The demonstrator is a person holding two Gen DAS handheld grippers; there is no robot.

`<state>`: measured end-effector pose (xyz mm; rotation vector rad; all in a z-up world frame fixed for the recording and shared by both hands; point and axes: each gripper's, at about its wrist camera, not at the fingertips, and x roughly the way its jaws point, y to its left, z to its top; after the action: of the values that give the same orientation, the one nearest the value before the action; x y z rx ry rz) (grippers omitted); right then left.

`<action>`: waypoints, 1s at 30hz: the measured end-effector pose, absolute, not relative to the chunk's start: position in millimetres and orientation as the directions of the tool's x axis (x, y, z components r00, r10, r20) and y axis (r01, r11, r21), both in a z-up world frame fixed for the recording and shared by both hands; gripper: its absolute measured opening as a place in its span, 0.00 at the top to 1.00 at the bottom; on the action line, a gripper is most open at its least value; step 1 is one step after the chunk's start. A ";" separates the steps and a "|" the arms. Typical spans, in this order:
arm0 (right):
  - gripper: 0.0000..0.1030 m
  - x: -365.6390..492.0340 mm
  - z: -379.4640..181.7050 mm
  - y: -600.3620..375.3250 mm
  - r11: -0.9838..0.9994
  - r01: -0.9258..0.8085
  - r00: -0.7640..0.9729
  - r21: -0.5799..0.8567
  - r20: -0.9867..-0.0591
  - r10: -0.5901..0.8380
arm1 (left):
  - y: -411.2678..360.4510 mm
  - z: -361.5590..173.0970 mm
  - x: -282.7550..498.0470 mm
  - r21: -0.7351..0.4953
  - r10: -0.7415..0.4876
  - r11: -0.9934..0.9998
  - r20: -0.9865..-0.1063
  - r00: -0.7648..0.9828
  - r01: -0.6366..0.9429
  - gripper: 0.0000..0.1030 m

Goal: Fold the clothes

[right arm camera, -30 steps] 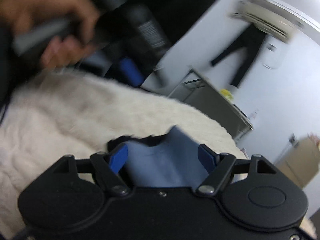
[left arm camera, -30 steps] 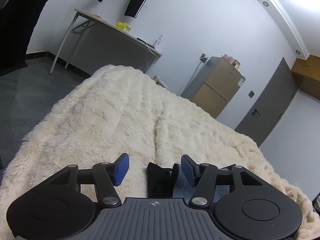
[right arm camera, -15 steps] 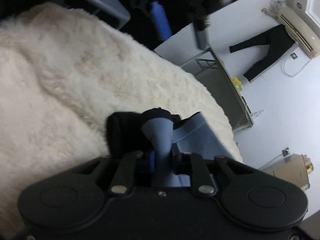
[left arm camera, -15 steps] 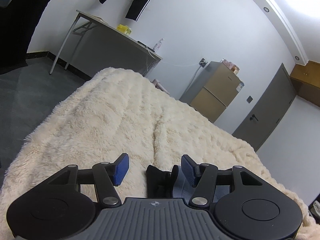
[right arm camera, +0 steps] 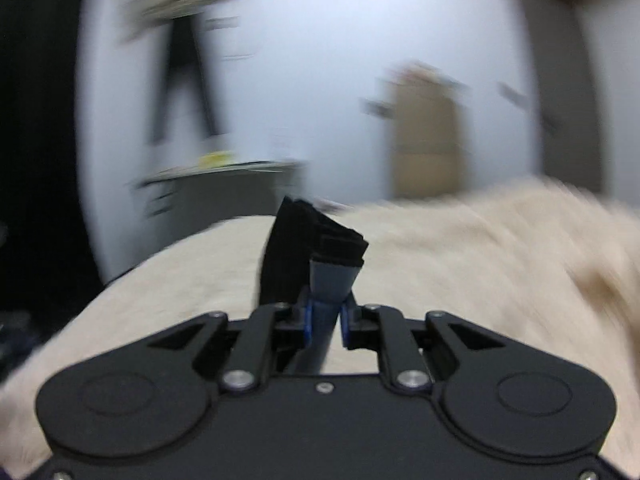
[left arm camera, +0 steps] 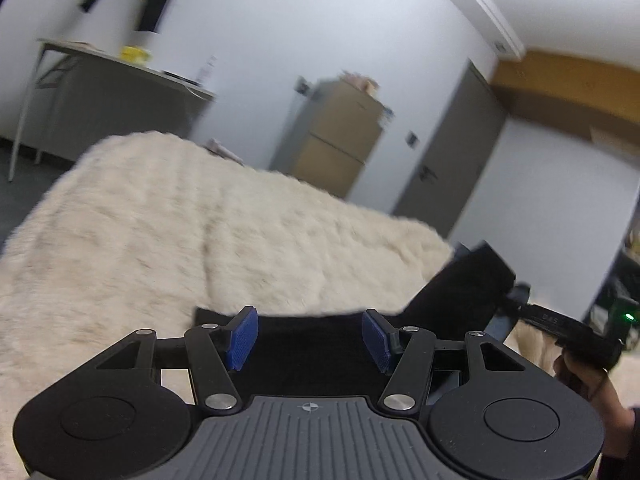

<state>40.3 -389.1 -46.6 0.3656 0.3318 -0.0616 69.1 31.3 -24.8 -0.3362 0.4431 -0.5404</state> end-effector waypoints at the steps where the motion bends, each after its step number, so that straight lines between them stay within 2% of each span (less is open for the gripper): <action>1: 0.77 41.0 -49.3 -395.3 0.926 0.129 0.941 0.356 -0.338 -0.001 | 19.7 -25.0 72.6 -0.405 -0.569 0.807 -0.337 0.750 0.430 0.49; 2: 0.74 40.4 -85.4 -424.8 0.866 0.198 0.915 0.459 -0.403 0.005 | 6.7 -25.2 77.7 -0.394 -0.578 0.806 -0.360 0.733 0.442 0.49; 4: 0.71 39.4 -115.4 -442.5 0.794 0.241 0.902 0.558 -0.430 0.028 | -16.7 -26.6 89.1 -0.374 -0.589 0.804 -0.397 0.704 0.462 0.49; 6: 0.65 28.3 -145.6 -456.9 0.654 0.223 0.933 0.723 -0.352 0.071 | -51.1 -28.7 106.4 -0.342 -0.590 0.808 -0.446 0.674 0.481 0.49; 7: 0.59 26.2 -148.7 -456.1 0.635 0.206 0.944 0.744 -0.322 0.071 | -66.1 -29.8 114.2 -0.332 -0.590 0.807 -0.465 0.660 0.488 0.51; 8: 0.56 24.6 -150.6 -454.7 0.623 0.191 0.952 0.759 -0.297 0.070 | -77.2 -31.3 120.3 -0.331 -0.593 0.805 -0.473 0.652 0.491 0.63; 10: 0.46 24.5 -151.6 -452.8 0.608 0.182 0.958 0.773 -0.278 0.067 | -105.8 -35.3 133.2 -0.316 -0.584 0.811 -0.497 0.642 0.493 0.79; 11: 0.42 25.6 -151.9 -450.3 0.605 0.174 0.962 0.777 -0.264 0.062 | -123.6 -37.7 140.1 -0.296 -0.571 0.818 -0.512 0.641 0.493 0.85; 13: 0.42 29.6 -152.7 -446.0 0.606 0.161 0.969 0.779 -0.241 0.052 | -151.5 -43.1 149.5 -0.253 -0.549 0.830 -0.527 0.649 0.496 0.91; 17: 0.42 44.0 -150.0 -440.8 0.616 0.154 0.977 0.772 -0.213 0.022 | -182.4 -61.3 173.0 -0.156 -0.440 0.886 -0.582 0.683 0.437 0.91; 21: 0.42 53.5 -143.8 -439.0 0.654 0.151 0.979 0.741 -0.204 0.005 | -195.6 -86.8 203.8 -0.149 -0.393 0.903 -0.663 0.637 0.403 0.90; 24: 0.42 76.3 -139.8 -428.9 0.719 0.166 0.971 0.675 -0.237 -0.001 | -197.5 -90.8 213.5 -0.169 -0.387 0.909 -0.683 0.619 0.381 0.90; 26: 0.42 83.5 -136.9 -423.7 0.741 0.186 0.962 0.645 -0.271 -0.006 | -195.0 -79.4 215.4 -0.204 -0.390 0.915 -0.672 0.630 0.349 0.90; 27: 0.46 84.8 -134.5 -422.6 0.741 0.197 0.960 0.642 -0.281 -0.011 | -195.1 -79.4 217.9 -0.214 -0.389 0.917 -0.674 0.629 0.337 0.90; 28: 0.64 86.1 -132.0 -421.7 0.741 0.207 0.957 0.639 -0.291 -0.017 | -195.3 -80.2 220.3 -0.219 -0.386 0.918 -0.676 0.627 0.329 0.90; 30: 0.83 85.6 -126.5 -420.3 0.741 0.219 0.954 0.635 -0.298 -0.027 | -196.1 -86.3 224.5 -0.215 -0.380 0.921 -0.684 0.623 0.325 0.90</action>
<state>85.6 -420.3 -126.5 0.7259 0.2793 -0.1370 224.5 -196.1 -86.3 -0.0730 0.8023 -0.4055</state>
